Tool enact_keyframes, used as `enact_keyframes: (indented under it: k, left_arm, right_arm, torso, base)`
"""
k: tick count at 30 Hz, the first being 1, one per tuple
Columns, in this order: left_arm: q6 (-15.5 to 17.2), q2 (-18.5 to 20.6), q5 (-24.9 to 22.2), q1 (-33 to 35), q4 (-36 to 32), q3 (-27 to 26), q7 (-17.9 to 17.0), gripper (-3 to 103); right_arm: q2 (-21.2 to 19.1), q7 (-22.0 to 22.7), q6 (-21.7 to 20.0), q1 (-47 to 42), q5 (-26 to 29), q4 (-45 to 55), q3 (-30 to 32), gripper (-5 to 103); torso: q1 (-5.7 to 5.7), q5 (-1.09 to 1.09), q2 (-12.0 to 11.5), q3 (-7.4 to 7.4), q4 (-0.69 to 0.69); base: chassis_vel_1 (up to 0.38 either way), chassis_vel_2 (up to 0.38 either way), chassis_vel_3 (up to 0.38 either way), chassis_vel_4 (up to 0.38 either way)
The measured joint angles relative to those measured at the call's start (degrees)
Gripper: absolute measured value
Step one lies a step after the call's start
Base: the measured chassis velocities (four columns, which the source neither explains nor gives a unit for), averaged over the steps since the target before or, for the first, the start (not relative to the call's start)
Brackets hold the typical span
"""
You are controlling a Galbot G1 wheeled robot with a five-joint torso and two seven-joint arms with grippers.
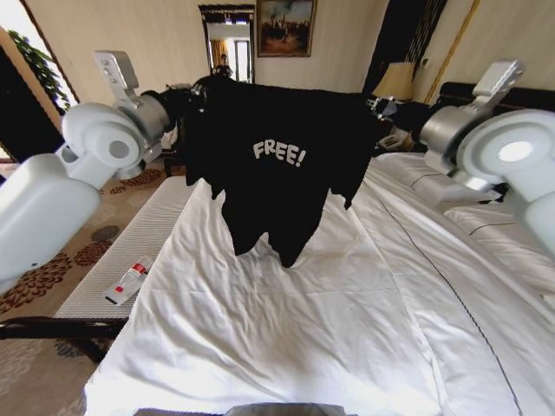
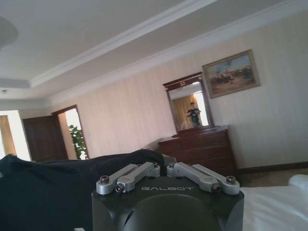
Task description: Fold the clothes on the bed.
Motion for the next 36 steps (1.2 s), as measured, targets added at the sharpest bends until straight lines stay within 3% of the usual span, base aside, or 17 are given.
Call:
enact_keyframes:
  k: [3, 4, 7, 10, 21, 25, 36]
  left_arm:
    - [0.1, 2.4, -0.9, 2.2, -2.4, -2.7, 0.0, 0]
    - [0.3, 5.5, -1.5, 5.8, -5.1, -6.9, 0.4, 0]
    - [0.3, 8.4, -2.1, 9.8, -7.1, -10.9, 0.6, 0]
    - [-0.2, 17.5, -5.8, 19.6, -13.8, -20.4, 0.9, 0]
    - [-0.6, 27.5, -14.8, 20.6, -21.8, -29.9, 0.5, 0]
    - [-0.2, 33.5, -21.5, 20.1, -23.5, -33.9, 0.7, 0]
    - [3.4, 36.7, -28.6, 20.0, -25.5, -36.1, -1.6, 0]
  right_arm:
    - [-0.7, 1.0, 0.0, -0.5, 1.7, 3.4, 1.4, 1]
    - [-1.5, 2.4, -0.1, -0.8, 3.9, 6.5, 2.7, 1]
    - [-1.9, 3.4, -0.3, -0.9, 5.5, 8.4, 3.7, 1]
    - [-3.4, 5.5, -0.7, -2.3, 10.6, 12.6, 7.8, 1]
    - [-8.8, 9.4, -1.0, -3.7, 22.4, 20.2, 18.1, 1]
    - [-12.9, 11.0, -1.0, -3.5, 30.5, 24.0, 23.8, 1]
    - [-16.4, 13.7, -0.3, -2.3, 39.7, 25.6, 26.7, 1]
  torso:
    - [0.00, -0.02, 0.0, 0.00, 0.01]
    - [0.00, -0.04, 0.0, 0.00, 0.02]
    - [-0.01, -0.05, 0.0, 0.00, 0.03]
    - [0.00, -0.05, 0.0, 0.00, 0.06]
    - [0.00, 0.00, 0.0, 0.00, 0.01]
    - [0.00, -0.01, 0.0, 0.00, 0.03]
    - [0.01, -0.01, 0.0, 0.01, 0.03]
  base:
    - [0.000, 0.000, 0.000, 0.000]
    - [0.000, 0.000, 0.000, 0.000]
    - [0.000, 0.000, 0.000, 0.000]
    - [0.000, 0.000, 0.000, 0.000]
    - [0.000, 0.000, 0.000, 0.000]
    - [0.000, 0.000, 0.000, 0.000]
    - [0.000, 0.000, 0.000, 0.000]
